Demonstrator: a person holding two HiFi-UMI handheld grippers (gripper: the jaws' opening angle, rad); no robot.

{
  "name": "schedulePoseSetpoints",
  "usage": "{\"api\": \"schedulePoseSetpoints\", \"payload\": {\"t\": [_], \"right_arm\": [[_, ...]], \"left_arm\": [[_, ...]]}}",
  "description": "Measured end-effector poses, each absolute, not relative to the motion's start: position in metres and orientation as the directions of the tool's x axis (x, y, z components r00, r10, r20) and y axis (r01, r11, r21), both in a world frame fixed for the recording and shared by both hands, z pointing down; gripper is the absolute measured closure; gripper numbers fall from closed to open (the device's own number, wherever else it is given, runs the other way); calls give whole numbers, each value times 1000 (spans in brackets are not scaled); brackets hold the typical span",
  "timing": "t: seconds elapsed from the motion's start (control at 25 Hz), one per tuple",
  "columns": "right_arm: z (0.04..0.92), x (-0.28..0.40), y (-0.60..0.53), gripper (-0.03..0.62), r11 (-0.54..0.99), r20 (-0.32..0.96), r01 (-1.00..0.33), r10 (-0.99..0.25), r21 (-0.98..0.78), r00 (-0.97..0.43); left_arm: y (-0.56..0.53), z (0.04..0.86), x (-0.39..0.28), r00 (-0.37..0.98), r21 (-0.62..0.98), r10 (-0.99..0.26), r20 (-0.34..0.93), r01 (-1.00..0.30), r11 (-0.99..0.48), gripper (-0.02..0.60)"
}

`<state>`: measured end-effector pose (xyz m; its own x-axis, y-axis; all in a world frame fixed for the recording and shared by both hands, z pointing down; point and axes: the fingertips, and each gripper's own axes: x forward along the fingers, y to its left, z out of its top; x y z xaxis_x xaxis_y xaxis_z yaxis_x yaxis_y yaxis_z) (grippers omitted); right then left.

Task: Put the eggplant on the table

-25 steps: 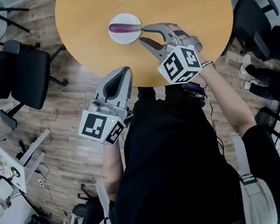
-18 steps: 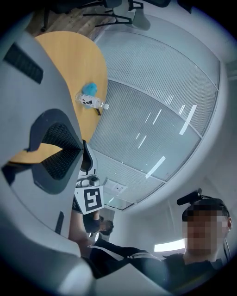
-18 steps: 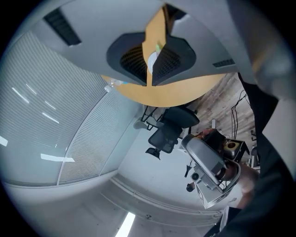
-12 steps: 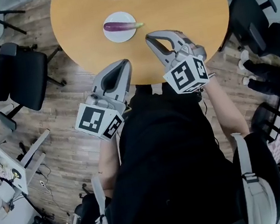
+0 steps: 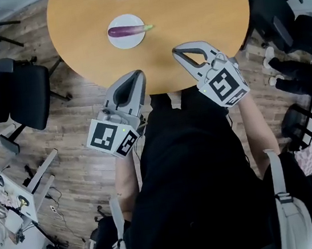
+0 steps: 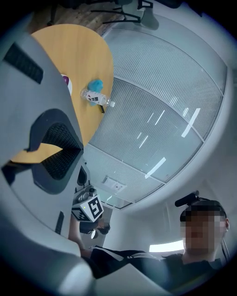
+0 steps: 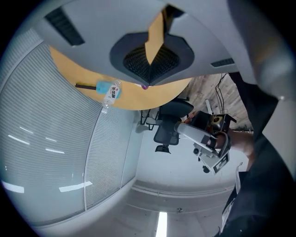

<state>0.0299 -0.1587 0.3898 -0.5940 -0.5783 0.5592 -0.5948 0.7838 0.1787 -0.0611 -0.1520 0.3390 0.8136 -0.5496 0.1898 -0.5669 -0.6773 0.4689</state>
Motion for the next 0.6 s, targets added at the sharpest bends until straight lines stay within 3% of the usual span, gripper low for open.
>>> {"api": "schedulePoseSetpoints", "payload": {"t": [0.32, 0.6], "right_arm": [[381, 63, -128, 577, 770, 507, -634, -574, 68, -643], [365, 124, -81, 577, 742, 417, -671, -613, 12, -671]], "left_arm": [[-129, 327, -48, 769, 417, -604, 210, -629, -656, 569], [-86, 310, 20, 786, 387, -588, 188, -610, -691, 570]]}}
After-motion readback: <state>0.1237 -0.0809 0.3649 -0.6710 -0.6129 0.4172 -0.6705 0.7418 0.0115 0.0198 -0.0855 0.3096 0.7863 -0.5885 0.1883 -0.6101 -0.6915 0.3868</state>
